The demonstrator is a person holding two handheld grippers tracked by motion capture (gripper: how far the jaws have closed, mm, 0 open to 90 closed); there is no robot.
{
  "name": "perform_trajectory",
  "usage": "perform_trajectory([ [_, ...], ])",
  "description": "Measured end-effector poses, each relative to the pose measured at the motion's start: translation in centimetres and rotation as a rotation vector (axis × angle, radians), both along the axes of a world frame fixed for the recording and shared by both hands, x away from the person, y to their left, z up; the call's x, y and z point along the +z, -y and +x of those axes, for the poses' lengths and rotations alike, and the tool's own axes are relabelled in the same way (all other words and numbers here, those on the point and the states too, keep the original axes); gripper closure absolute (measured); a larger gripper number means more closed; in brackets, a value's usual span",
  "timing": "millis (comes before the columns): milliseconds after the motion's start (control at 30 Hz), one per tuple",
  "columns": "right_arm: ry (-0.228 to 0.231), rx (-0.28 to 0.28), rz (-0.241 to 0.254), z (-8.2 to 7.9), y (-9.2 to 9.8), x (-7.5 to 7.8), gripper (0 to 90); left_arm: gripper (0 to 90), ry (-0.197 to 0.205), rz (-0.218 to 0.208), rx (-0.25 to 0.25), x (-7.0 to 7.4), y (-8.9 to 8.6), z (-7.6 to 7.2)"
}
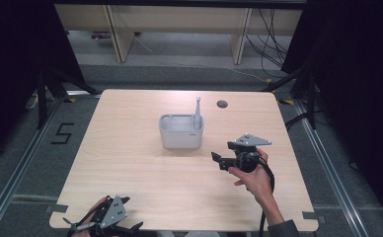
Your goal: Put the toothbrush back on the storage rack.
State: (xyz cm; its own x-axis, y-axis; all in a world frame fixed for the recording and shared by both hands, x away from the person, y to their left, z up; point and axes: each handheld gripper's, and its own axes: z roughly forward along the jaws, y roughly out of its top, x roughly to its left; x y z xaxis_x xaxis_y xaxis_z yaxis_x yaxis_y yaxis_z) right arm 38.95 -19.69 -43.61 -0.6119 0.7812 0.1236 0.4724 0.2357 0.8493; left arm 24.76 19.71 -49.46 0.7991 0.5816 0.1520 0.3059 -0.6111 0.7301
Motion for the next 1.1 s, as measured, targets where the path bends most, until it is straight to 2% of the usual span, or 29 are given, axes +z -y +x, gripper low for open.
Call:
perform_trajectory([
  [67, 0.015, 0.008, -0.020, -0.2, 0.2, -0.1, 24.9, 15.3, -0.006, 0.039, -0.009, 0.2, -0.2, 0.0],
  [133, 0.001, -0.002, -0.015, -0.7, 0.2, -0.3, 24.7, 15.3, -0.007, 0.035, -0.006, 0.2, -0.1, 0.0],
  [167, 0.020, 0.009, -0.034, -0.7, 0.5, -0.4, 24.7, 15.3, -0.002, 0.030, -0.006, 0.2, -0.1, -0.1],
  [233, -0.004, 0.004, -0.013, -1.2, 0.4, -0.7, 24.6, 15.3, -0.002, 0.024, -0.003, 0.1, 0.0, -0.1],
  [267, -0.017, 0.004, -0.021, -1.4, 0.5, -0.8, 24.5, 15.3, -0.001, 0.026, -0.003, 0.1, -0.1, -0.1],
  [333, 0.010, 0.014, -0.040, -1.6, 0.7, -1.1, 24.2, 15.3, 0.000, 0.019, -0.001, 0.1, 0.0, -0.1],
  [400, -0.008, 0.007, -0.035, -2.0, 0.8, -1.3, 24.1, 15.3, -0.001, 0.012, 0.001, 0.1, 0.0, -0.2],
  [433, 0.002, 0.017, -0.048, -2.1, 1.0, -1.4, 24.2, 15.3, -0.001, 0.013, 0.001, 0.1, 0.0, -0.2],
  [467, -0.017, 0.014, -0.021, -2.3, 0.9, -1.6, 24.1, 15.3, 0.000, 0.023, 0.000, 0.1, 0.0, -0.1],
  [500, 0.001, 0.018, -0.041, -2.4, 1.1, -1.6, 24.2, 15.3, -0.005, 0.027, -0.002, 0.1, -0.1, -0.1],
  [567, -0.011, 0.015, -0.039, -2.8, 1.1, -1.8, 24.0, 15.3, -0.005, 0.025, -0.005, 0.1, 0.0, -0.1],
  [600, -0.033, 0.011, -0.032, -3.1, 1.0, -1.8, 24.0, 15.3, 0.000, 0.024, -0.002, 0.1, 0.0, -0.1],
  [633, -0.007, 0.027, -0.042, -3.1, 1.2, -2.0, 24.1, 15.3, 0.001, 0.029, -0.003, 0.1, -0.1, -0.1],
  [667, -0.017, 0.034, -0.039, -3.3, 1.1, -2.1, 24.0, 15.3, -0.005, 0.043, -0.008, 0.2, -0.1, -0.1],
  [700, -0.021, 0.026, -0.026, -3.6, 1.0, -2.3, 24.0, 15.3, -0.005, 0.029, -0.003, 0.1, -0.1, -0.1],
  [767, -0.009, 0.044, -0.047, -3.8, 1.1, -2.3, 23.9, 15.3, 0.000, 0.023, 0.001, 0.1, 0.0, -0.1],
  [800, -0.024, 0.043, -0.038, -4.1, 1.1, -2.4, 23.9, 15.3, 0.001, 0.038, -0.005, 0.2, -0.1, -0.1],
  [833, -0.031, 0.037, -0.039, -4.3, 1.0, -2.5, 23.9, 15.3, 0.002, 0.025, -0.001, 0.1, 0.0, -0.1],
  [900, -0.019, 0.065, -0.038, -4.4, 1.0, -2.7, 23.6, 15.3, 0.000, 0.024, 0.000, 0.1, 0.0, -0.1],
  [1033, -0.039, 0.051, -0.034, -5.2, 1.0, -2.9, 23.2, 15.3, 0.001, 0.025, 0.000, 0.1, 0.0, -0.1],
  [1067, -0.041, 0.052, -0.020, -5.4, 0.8, -3.0, 23.1, 15.3, 0.000, 0.023, 0.000, 0.1, 0.0, -0.1],
  [1100, -0.031, 0.063, -0.030, -5.5, 0.9, -3.1, 22.8, 15.3, 0.000, 0.024, 0.001, 0.1, 0.0, -0.1],
])
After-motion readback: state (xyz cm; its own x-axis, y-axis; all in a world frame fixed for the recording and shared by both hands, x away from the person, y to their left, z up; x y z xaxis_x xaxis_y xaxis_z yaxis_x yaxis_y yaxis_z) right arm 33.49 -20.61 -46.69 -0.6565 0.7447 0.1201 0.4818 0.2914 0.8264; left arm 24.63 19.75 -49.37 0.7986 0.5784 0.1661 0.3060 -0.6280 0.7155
